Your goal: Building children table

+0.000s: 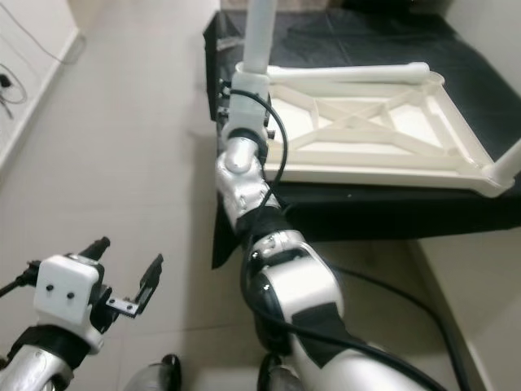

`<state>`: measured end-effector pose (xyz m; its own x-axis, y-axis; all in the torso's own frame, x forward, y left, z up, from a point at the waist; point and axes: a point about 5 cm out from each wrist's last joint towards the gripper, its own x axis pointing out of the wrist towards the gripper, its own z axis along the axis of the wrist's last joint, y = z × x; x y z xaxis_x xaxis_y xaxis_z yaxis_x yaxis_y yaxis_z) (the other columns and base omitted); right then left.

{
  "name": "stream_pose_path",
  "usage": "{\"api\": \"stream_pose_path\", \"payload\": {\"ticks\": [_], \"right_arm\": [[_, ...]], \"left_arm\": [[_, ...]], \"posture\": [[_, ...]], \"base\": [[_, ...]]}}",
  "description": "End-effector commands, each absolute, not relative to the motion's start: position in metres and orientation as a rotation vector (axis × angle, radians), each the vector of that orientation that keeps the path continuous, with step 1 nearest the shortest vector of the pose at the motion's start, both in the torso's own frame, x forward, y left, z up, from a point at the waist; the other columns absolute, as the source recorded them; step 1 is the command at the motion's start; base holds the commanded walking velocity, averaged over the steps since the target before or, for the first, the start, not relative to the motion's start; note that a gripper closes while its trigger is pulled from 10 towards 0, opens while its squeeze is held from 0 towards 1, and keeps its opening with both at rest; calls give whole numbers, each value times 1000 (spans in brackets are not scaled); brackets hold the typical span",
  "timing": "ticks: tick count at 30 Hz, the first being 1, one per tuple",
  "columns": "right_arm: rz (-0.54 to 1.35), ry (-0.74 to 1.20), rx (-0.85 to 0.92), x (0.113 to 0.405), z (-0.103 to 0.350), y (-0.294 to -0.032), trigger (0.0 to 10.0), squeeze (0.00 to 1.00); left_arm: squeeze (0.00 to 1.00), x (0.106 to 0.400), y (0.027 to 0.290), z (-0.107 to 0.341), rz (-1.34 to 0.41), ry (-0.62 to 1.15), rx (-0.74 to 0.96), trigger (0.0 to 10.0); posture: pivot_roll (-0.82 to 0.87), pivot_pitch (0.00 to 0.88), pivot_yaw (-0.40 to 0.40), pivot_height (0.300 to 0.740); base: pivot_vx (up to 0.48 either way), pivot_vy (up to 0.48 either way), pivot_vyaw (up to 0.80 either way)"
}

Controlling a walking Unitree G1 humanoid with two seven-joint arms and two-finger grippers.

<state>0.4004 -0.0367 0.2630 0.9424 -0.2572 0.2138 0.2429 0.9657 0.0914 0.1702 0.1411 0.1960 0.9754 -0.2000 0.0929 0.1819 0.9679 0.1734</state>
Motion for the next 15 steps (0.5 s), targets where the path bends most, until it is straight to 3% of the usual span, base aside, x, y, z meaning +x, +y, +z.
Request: {"api": "stream_pose_path", "payload": {"ticks": [1,6,15], "right_arm": [[-400,29,21,396,211,-41,10000,0],[-581,71,67,392,212,-47,10000,0],[-692,113,148,391,213,-55,10000,0]], "left_arm": [[0,168,140,193,-193,-94,165,10000],[0,167,141,193,-188,-94,161,10000],[0,167,141,193,-188,-93,158,10000]], "posture": [[153,286,-91,740],[157,290,-94,740],[162,293,-95,740]], "base": [[0,0,0],[0,0,0],[0,0,0]]}}
